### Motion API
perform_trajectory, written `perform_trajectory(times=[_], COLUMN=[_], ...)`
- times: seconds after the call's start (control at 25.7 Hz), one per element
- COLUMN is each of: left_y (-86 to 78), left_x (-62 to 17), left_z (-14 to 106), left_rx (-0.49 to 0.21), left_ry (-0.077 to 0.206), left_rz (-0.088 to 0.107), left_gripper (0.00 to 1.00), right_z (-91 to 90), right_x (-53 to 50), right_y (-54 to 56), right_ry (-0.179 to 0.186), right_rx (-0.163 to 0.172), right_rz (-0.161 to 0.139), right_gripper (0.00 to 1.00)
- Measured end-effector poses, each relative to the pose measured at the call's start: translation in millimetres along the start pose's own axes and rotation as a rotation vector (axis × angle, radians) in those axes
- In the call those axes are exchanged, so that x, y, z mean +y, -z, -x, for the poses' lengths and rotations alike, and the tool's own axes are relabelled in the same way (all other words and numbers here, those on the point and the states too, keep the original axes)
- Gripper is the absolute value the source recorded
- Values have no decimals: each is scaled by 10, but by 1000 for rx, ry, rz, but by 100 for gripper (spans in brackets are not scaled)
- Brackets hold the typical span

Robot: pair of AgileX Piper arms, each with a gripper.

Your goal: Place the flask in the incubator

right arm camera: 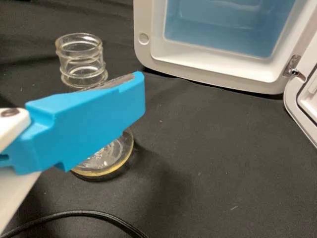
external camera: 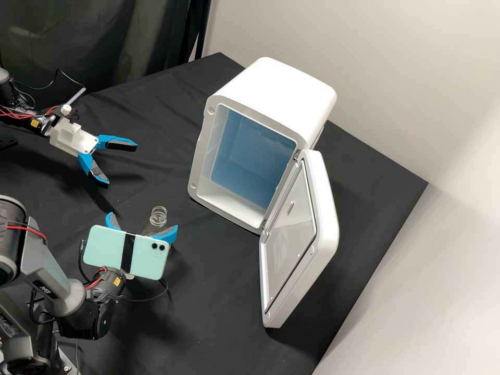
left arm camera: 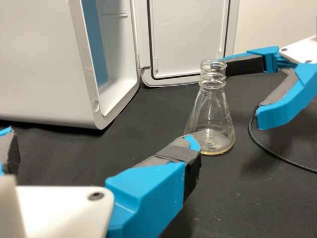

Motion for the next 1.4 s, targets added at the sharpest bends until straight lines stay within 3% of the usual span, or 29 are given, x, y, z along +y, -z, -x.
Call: perform_trajectory(times=[0.19,0.35,0.47,0.74,0.82,0.97,1.4], left_y=[0,0,0,0,0,0,0], left_x=[0,0,0,0,0,0,0], left_z=[0,0,0,0,0,0,0], left_rx=[0,0,0,0,0,0,0], left_ry=[0,0,0,0,0,0,0], left_rz=[0,0,0,0,0,0,0], left_gripper=[100,100,100,100,100,100,100], right_z=[-58,-100,-117,-128,-154,-213,-313], right_x=[22,65,70,55,22,-53,-84], right_y=[44,103,126,116,114,124,215], right_ry=[-32,-84,-93,-83,-59,-8,-25], right_rx=[6,10,16,15,23,43,56], right_rz=[-14,-21,-24,-34,-44,-28,-35], right_gripper=[100,100,100,100,100,100,100])
